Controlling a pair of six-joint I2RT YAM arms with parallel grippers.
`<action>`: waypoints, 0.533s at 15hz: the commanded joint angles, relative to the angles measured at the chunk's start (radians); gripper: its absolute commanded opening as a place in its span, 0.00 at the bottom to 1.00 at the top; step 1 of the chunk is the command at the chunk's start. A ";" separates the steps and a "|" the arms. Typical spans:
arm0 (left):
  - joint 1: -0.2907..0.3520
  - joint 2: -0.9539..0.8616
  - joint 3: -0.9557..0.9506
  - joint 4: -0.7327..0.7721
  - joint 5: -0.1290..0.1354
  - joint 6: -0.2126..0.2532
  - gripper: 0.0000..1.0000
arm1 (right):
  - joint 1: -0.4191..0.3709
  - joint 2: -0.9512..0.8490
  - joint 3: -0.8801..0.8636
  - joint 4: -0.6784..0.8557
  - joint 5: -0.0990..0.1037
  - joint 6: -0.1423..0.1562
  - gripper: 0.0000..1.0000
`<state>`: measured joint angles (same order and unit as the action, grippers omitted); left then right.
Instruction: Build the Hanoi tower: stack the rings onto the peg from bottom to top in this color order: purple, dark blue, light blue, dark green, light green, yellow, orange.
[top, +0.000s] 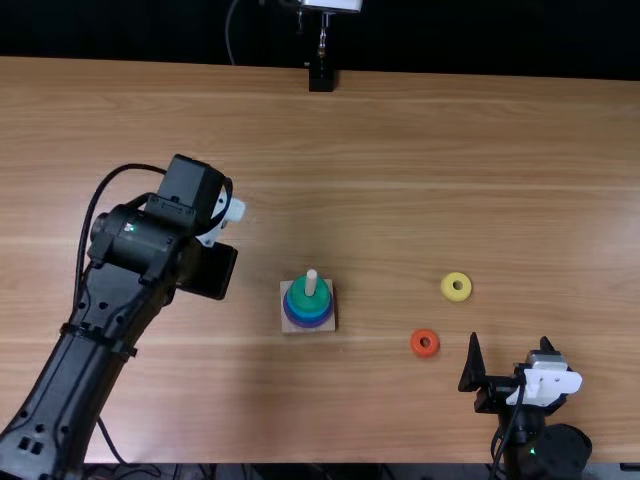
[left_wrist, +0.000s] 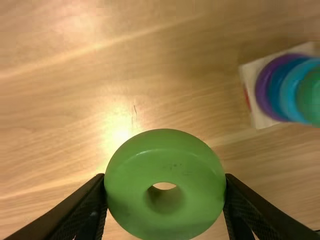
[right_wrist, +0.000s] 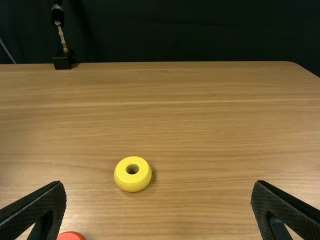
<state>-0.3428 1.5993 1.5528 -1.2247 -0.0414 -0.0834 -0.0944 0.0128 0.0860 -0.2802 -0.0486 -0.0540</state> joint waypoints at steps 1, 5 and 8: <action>-0.039 0.031 0.062 -0.009 0.014 -0.011 0.00 | -0.007 -0.013 -0.071 -0.078 0.006 -0.003 1.00; -0.099 0.065 0.170 -0.025 0.063 -0.088 0.00 | -0.007 -0.013 -0.071 -0.078 0.004 -0.003 1.00; -0.156 0.106 0.216 -0.025 0.063 -0.132 0.00 | -0.007 -0.013 -0.071 -0.078 0.004 -0.003 1.00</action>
<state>-0.4839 1.6817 1.7390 -1.2472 0.0090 -0.1844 -0.0944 0.0128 0.0860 -0.2806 -0.0483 -0.0540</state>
